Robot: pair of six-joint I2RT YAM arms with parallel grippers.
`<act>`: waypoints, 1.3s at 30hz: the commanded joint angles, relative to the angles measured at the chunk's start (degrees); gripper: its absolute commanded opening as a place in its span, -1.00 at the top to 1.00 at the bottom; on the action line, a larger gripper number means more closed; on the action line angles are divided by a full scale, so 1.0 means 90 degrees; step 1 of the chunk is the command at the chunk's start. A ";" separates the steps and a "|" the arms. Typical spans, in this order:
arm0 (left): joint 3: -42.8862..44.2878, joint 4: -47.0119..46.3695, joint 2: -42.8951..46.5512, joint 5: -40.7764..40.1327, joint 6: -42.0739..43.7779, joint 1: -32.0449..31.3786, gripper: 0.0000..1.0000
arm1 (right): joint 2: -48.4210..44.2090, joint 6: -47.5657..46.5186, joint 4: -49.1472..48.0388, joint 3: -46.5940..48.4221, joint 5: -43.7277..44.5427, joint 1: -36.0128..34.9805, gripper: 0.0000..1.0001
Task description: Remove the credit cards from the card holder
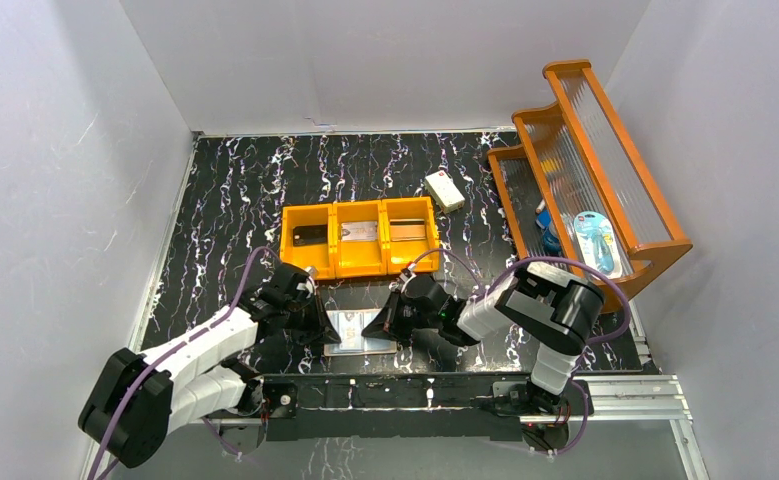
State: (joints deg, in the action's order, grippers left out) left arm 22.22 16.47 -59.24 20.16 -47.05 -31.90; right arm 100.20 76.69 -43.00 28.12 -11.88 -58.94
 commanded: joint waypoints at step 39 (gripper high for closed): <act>0.0025 -0.0003 0.0096 0.0148 0.0062 -0.0014 1.00 | -0.0461 0.0081 0.0344 -0.0381 0.0000 0.0240 0.91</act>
State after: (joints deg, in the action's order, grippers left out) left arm 21.87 15.03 -59.92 21.17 -47.07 -32.01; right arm 97.10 77.69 -42.87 24.47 -12.21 -57.08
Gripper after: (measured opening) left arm 0.007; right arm 0.050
